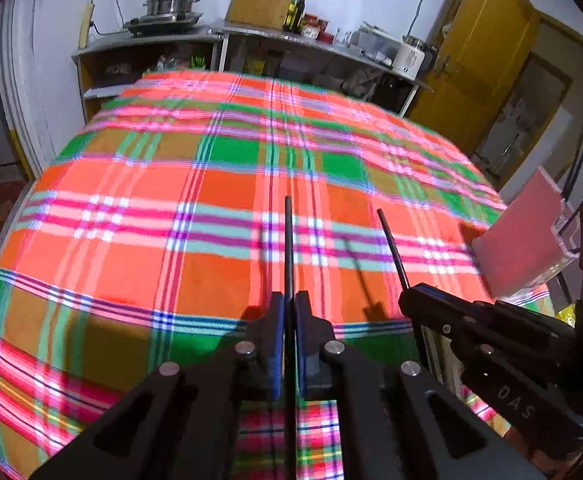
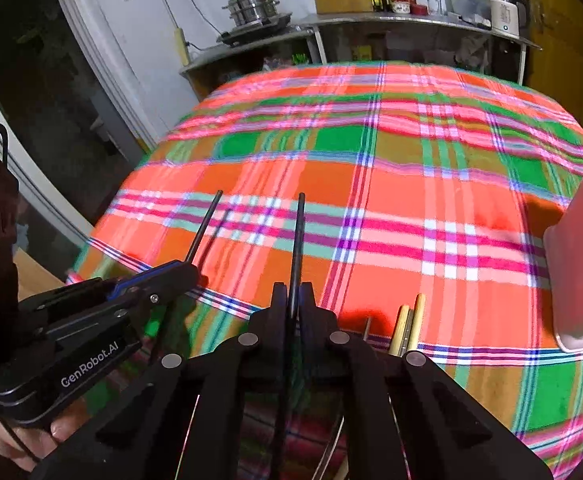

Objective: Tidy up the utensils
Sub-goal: 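Lift the left tool's chopstick toward the pink holder while the right tool carries its own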

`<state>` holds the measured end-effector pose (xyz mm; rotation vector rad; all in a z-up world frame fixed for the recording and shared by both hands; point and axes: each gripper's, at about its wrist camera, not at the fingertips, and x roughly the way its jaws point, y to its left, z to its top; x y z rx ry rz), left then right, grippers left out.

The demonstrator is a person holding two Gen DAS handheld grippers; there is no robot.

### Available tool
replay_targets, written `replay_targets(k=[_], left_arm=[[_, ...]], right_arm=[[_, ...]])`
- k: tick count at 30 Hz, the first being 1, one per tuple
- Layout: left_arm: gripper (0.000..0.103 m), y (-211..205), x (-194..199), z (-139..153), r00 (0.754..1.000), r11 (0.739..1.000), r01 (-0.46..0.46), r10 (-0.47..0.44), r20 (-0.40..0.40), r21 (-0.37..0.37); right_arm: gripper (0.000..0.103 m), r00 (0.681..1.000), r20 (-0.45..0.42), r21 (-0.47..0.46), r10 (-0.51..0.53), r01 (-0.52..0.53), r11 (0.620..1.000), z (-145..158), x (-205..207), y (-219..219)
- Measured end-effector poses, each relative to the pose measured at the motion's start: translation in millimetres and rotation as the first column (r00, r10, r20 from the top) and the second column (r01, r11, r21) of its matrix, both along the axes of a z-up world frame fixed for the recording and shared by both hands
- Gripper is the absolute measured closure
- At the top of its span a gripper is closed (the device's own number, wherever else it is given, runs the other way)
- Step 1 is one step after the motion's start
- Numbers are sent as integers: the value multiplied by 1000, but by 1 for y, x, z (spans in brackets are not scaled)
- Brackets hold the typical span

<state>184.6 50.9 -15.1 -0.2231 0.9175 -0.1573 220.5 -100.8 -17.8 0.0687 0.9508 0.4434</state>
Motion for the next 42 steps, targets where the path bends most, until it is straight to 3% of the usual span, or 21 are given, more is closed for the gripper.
replay_targets(k=[17,31,42], left_arm=[[97,-2,-32,95,983,1000,27,-24,182,-16],[97,-25,-47,134,972,996,78,-69,226,-33],[97,-91,-47,159,952,975,207,-184,245,-76]], right_arm=[[98,979,201,112,-33,11,994,101,-37,-30],[98,952,293,144,-83,42,989,140,-71,-69],[98,919,337,171,-203,153,973,163,-100,-140]])
